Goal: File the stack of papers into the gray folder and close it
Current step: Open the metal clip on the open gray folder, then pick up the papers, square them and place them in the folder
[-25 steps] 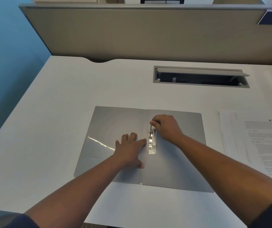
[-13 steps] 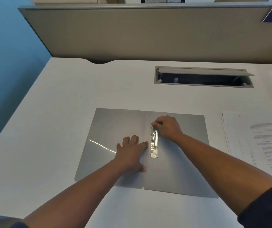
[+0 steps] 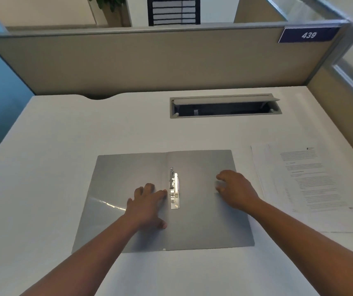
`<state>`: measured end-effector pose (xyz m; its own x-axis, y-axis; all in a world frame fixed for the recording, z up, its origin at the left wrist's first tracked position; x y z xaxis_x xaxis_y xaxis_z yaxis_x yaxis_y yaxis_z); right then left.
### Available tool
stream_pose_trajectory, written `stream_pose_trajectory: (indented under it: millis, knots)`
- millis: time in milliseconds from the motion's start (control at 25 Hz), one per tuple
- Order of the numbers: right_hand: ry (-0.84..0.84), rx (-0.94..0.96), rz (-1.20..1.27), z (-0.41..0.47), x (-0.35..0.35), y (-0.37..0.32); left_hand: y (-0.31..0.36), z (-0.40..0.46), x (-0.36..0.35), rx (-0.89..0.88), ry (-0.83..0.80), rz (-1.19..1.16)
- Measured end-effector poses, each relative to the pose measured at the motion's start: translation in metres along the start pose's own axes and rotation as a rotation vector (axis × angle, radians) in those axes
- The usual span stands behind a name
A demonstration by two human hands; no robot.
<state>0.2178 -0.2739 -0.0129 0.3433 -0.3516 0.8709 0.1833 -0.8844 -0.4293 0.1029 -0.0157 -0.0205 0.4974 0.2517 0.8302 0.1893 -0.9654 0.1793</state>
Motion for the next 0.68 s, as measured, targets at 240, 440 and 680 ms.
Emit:
stream_pose_trajectory:
  millis: [240, 440, 680]
  knots:
    - [0.165, -0.168, -0.054, -0.064, 0.037, 0.094, 0.069, -0.016, 0.023, -0.121, 0.376, -0.318]
    - [0.172, -0.355, -0.187, -0.096, 0.072, 0.176, 0.21, 0.014, -0.032, -0.049, -0.252, -1.125]
    - [0.013, -0.444, -0.164, -0.098, 0.086, 0.251, 0.303, 0.046, -0.058, 0.182, -0.404, -1.4]
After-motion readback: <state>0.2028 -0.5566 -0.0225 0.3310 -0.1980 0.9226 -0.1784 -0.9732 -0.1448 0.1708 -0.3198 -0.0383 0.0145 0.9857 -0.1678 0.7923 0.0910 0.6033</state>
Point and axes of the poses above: each hand's wrist, its own z-axis towards the middle knuckle, its own x-axis out of the back of the hand, y = z × x, the point moved 9 cm from there along z, towards the middle knuckle
